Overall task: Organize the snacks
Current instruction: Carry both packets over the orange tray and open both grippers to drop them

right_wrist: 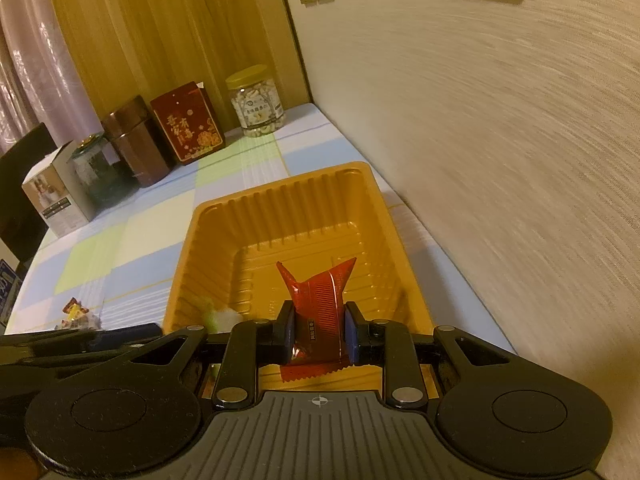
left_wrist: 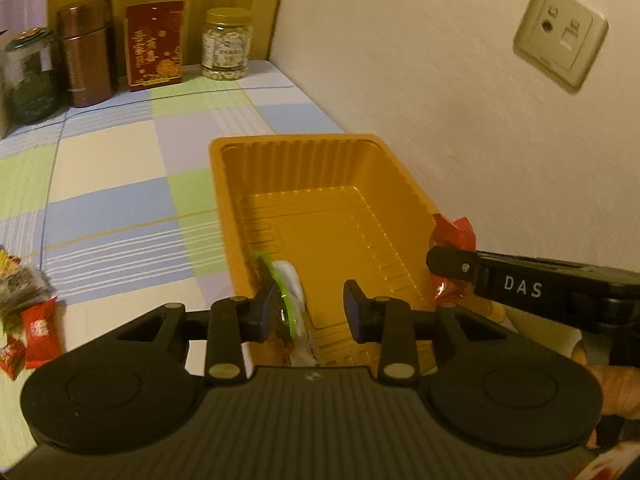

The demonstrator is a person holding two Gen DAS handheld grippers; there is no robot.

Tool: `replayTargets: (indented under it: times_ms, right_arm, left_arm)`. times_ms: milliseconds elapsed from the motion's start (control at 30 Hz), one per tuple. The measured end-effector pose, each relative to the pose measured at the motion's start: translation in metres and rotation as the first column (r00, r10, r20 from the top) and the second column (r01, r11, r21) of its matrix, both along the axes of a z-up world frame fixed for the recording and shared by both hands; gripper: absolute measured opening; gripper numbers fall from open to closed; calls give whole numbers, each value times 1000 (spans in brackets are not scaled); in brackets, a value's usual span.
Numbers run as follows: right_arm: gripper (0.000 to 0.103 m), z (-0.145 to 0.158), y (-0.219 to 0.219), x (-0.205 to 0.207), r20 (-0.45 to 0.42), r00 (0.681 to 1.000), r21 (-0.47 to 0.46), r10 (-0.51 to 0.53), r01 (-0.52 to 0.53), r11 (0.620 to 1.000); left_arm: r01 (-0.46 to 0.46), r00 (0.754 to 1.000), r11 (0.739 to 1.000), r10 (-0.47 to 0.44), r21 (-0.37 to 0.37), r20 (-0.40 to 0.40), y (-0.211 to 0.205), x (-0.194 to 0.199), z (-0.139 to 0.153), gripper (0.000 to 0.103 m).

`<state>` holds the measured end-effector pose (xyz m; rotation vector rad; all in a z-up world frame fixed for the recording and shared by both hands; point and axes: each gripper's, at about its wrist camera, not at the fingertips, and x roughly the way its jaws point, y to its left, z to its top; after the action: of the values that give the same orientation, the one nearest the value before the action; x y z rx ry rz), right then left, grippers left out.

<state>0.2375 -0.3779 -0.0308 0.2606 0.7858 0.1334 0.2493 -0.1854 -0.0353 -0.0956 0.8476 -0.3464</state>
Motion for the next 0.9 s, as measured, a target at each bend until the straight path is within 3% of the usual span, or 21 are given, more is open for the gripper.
replayTargets:
  times_ms: [400, 500, 900]
  right_arm:
    - [28, 1, 14, 6, -2, 1000, 30, 25, -25, 999]
    - [63, 5, 12, 1, 27, 1000, 35, 6, -7, 999]
    - [63, 25, 11, -44, 40, 998, 67, -40, 37, 997]
  left_arm:
    - [-99, 995, 994, 100, -43, 21, 40, -22, 12, 36]
    - [-104, 994, 994, 105, -34, 31, 44, -28, 13, 42]
    - [-158, 986, 987, 159, -36, 38, 67, -66, 22, 48]
